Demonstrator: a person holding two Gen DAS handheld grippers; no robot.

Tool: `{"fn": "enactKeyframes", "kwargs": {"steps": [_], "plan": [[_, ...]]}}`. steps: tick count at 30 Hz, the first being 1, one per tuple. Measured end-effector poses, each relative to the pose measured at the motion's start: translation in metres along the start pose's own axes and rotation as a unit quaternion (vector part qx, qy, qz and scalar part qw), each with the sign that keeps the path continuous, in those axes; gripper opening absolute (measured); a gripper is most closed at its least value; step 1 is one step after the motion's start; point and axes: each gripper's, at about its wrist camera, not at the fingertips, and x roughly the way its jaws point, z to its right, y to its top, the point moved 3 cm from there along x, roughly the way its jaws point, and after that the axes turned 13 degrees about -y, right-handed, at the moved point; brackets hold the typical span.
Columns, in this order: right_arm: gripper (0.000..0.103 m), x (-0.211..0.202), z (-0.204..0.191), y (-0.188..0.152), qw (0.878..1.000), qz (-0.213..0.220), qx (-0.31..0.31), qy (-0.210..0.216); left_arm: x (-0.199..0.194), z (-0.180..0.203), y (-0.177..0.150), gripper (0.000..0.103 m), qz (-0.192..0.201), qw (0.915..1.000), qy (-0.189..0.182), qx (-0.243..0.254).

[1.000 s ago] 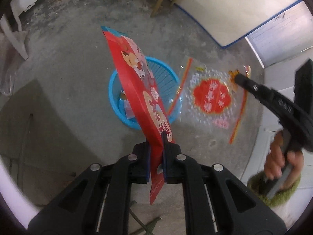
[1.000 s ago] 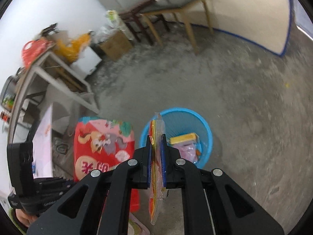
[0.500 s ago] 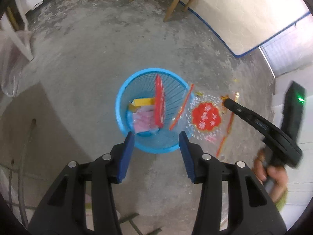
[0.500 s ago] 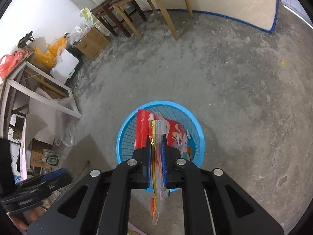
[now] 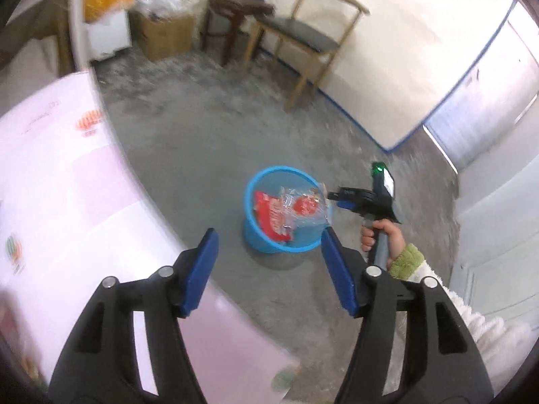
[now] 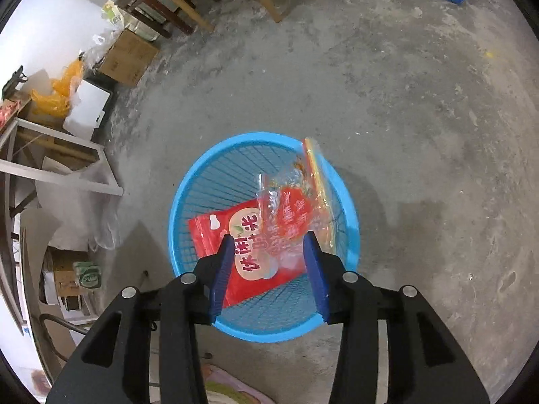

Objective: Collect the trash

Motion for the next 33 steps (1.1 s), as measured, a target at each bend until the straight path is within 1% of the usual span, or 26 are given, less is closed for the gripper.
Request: {"fn": "enactKeyframes", "kwargs": {"steps": [1,3,4,5,7,8,10,13,15,18,20,22,24,25,27,28,31,32,33], "plan": [[0.043,-0.004,0.001,-0.003,1.0,0.004,-0.003,0.0,-0.012,-0.004,-0.009,0.061,0.012,0.9999,0.006,-0.004],[0.043,-0.021,0.001,-0.01,1.0,0.023,-0.017,-0.004,-0.045,-0.016,-0.035,0.064,0.049,0.9983,0.021,-0.022],[0.043,-0.028,0.001,-0.012,0.999,0.03,-0.022,-0.006,-0.061,-0.02,-0.047,0.066,0.069,0.9969,0.023,-0.031],[0.043,-0.039,0.0,-0.015,0.999,0.041,-0.03,-0.007,-0.071,-0.023,-0.056,0.068,0.08,0.9958,0.025,-0.036],[0.045,-0.058,-0.004,-0.021,0.997,0.06,-0.047,-0.002,-0.094,-0.028,-0.077,0.07,0.107,0.9926,0.035,-0.046],[0.046,-0.07,-0.007,-0.025,0.996,0.072,-0.057,-0.002,-0.109,-0.029,-0.09,0.073,0.127,0.9898,0.043,-0.05],[0.047,-0.092,-0.017,-0.032,0.992,0.094,-0.082,-0.006,-0.129,-0.031,-0.108,0.076,0.145,0.9867,0.054,-0.048],[0.049,-0.114,-0.032,-0.041,0.985,0.121,-0.12,-0.022,-0.151,-0.028,-0.13,0.078,0.162,0.9835,0.071,-0.04],[0.049,-0.123,-0.043,-0.049,0.98,0.13,-0.143,-0.056,-0.157,-0.031,-0.138,0.079,0.169,0.9818,0.073,-0.045],[0.049,-0.145,-0.062,-0.066,0.974,0.14,-0.168,-0.061,-0.17,-0.03,-0.159,0.08,0.18,0.979,0.082,-0.048],[0.049,-0.166,-0.078,-0.084,0.967,0.155,-0.194,-0.063,-0.177,-0.031,-0.174,0.081,0.188,0.9764,0.094,-0.05],[0.052,-0.194,-0.1,-0.107,0.957,0.173,-0.228,-0.052,-0.185,-0.036,-0.189,0.083,0.197,0.973,0.107,-0.055],[0.066,-0.222,-0.125,-0.133,0.944,0.197,-0.263,-0.039,-0.195,-0.04,-0.203,0.086,0.206,0.9692,0.119,-0.063],[0.069,-0.238,-0.14,-0.148,0.934,0.213,-0.285,-0.031,-0.2,-0.043,-0.21,0.087,0.209,0.9675,0.126,-0.067],[0.079,-0.262,-0.162,-0.174,0.918,0.232,-0.32,-0.014,-0.207,-0.053,-0.221,0.087,0.215,0.9634,0.138,-0.081],[0.08,-0.274,-0.176,-0.187,0.911,0.239,-0.337,-0.003,-0.21,-0.056,-0.227,0.088,0.219,0.9614,0.142,-0.086],[0.088,-0.314,-0.223,-0.231,0.881,0.262,-0.392,0.039,-0.225,-0.07,-0.243,0.091,0.245,0.9493,0.164,-0.109],[0.092,-0.324,-0.236,-0.242,0.872,0.272,-0.404,0.048,-0.231,-0.076,-0.25,0.092,0.254,0.9446,0.172,-0.118],[0.096,-0.333,-0.25,-0.255,0.86,0.283,-0.42,0.06,-0.236,-0.079,-0.255,0.092,0.259,0.9412,0.178,-0.124]]}}
